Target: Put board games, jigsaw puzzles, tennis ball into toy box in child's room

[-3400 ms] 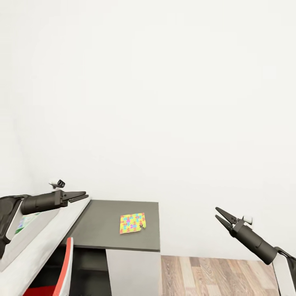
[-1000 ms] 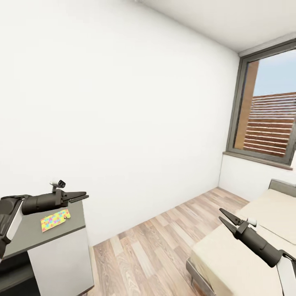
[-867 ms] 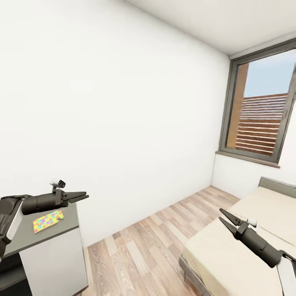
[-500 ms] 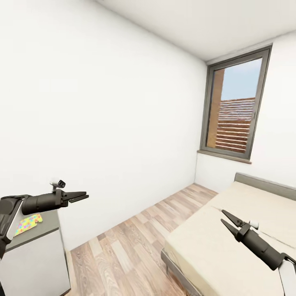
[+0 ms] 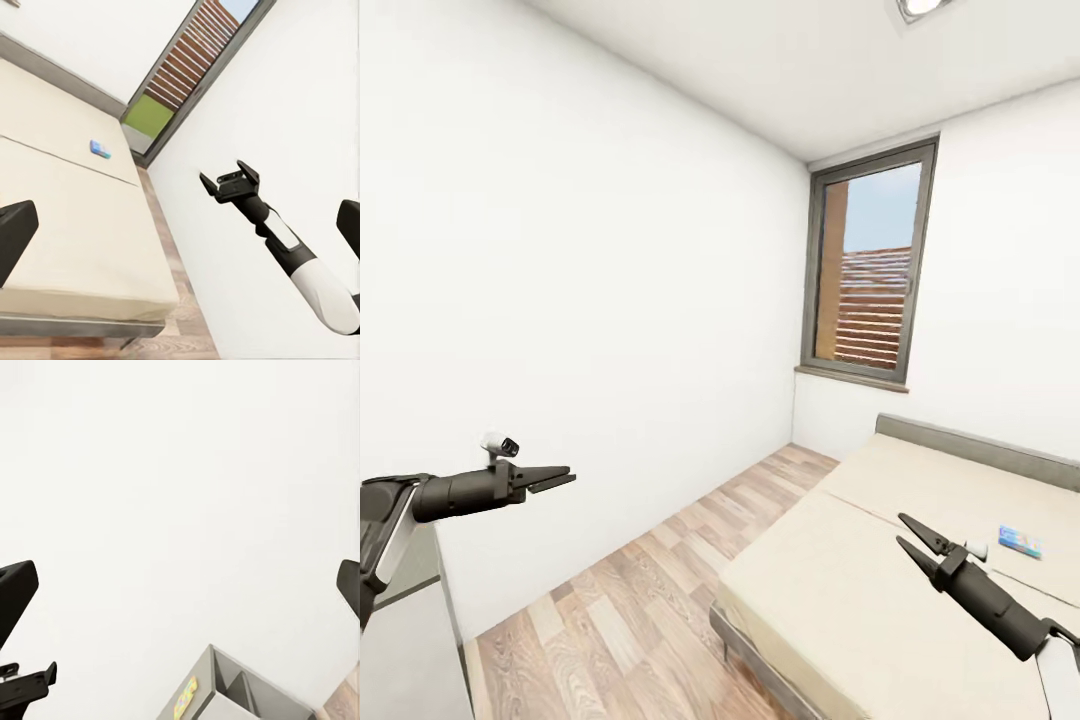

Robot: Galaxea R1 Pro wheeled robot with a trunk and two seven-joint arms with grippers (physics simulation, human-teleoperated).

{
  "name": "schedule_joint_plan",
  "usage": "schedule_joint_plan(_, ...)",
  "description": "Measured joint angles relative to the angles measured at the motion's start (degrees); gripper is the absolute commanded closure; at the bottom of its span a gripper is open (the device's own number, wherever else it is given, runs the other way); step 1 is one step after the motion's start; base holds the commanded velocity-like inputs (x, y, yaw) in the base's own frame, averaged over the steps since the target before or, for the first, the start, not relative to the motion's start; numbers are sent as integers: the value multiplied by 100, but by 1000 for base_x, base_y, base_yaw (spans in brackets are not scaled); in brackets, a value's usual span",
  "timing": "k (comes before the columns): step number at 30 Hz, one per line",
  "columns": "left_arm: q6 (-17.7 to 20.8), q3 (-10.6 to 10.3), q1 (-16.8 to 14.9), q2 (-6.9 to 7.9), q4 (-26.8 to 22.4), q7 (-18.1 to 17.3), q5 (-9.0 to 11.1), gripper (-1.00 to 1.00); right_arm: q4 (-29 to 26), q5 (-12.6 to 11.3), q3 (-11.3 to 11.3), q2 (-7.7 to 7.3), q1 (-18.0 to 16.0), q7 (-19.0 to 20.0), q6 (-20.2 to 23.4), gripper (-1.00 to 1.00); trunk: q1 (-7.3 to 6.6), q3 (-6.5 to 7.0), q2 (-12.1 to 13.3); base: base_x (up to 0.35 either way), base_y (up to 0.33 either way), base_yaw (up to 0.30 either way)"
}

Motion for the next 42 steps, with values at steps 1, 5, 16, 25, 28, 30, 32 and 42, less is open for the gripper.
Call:
schedule_joint_plan(1,-1,2,0,0,0,0,0,-100,7,0,0,1,0,0,0,-100,0,6,0,-2,-2,-249)
schedule_joint_plan(5,-3,0,0,0,0,0,-3,-100,17,0,0,3,0,0,0,-100,0,29,0,-1,-1,-248)
schedule_joint_plan(16,-7,-3,0,0,0,0,-9,-100,209,0,-66,-4,-8,-1,-9,-100,0,94,0,0,0,-246)
schedule_joint_plan(25,-18,-3,0,0,2,11,-21,-100,248,6,-199,-5,-9,-1,-11,-100,0,150,0,0,0,-238)
schedule_joint_plan(28,-24,-3,0,0,2,16,-25,-100,251,2,-206,-5,-9,-6,-16,-100,0,169,0,0,0,-236)
schedule_joint_plan(30,-29,-3,0,-3,1,17,-26,-100,251,2,-209,-1,-9,-8,-17,-100,0,181,0,0,0,-236)
schedule_joint_plan(32,-35,1,0,-1,5,17,-26,-100,251,5,-210,3,-9,-18,-17,-100,0,194,0,0,0,-236)
schedule_joint_plan(42,-41,5,0,0,18,17,-38,-100,258,1,-212,4,-9,-68,-18,-100,0,256,0,0,0,-235)
